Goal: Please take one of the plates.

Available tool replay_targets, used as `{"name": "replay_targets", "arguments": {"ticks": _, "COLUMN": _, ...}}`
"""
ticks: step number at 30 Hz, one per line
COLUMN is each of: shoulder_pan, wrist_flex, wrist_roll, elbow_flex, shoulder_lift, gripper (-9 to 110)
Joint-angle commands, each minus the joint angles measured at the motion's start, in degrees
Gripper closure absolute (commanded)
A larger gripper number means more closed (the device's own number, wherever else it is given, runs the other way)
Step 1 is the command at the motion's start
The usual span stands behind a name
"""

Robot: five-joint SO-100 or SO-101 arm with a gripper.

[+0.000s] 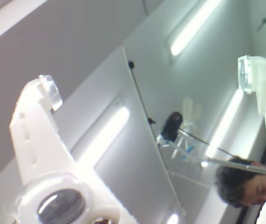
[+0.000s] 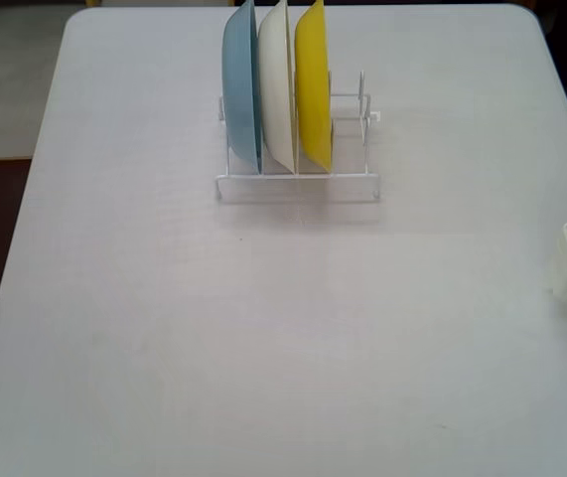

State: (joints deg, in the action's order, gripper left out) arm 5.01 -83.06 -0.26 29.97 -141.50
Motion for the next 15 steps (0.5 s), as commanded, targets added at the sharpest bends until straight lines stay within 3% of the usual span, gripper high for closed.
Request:
{"name": "replay_targets", "arguments": {"ticks": 1, "shoulder_pan": -0.4, "wrist_flex": 21.3, "wrist_roll": -0.5, "elbow_flex": 57.9, "shoulder_lift": -17.0, "gripper": 52}}
{"name": "replay_targets", "arguments": {"ticks": 7, "shoulder_pan": -2.6, "wrist_flex": 40.8, "wrist_roll": -2.1, "elbow_flex": 87.4, "shoulder_lift": -26.5, "gripper": 51}}
{"name": "replay_targets", "arguments": {"ticks": 15, "shoulder_pan": -2.5, "wrist_flex": 45.5, "wrist_roll": 1.8, "elbow_flex": 103.0, "shoulder_lift": -27.5, "gripper": 50}}
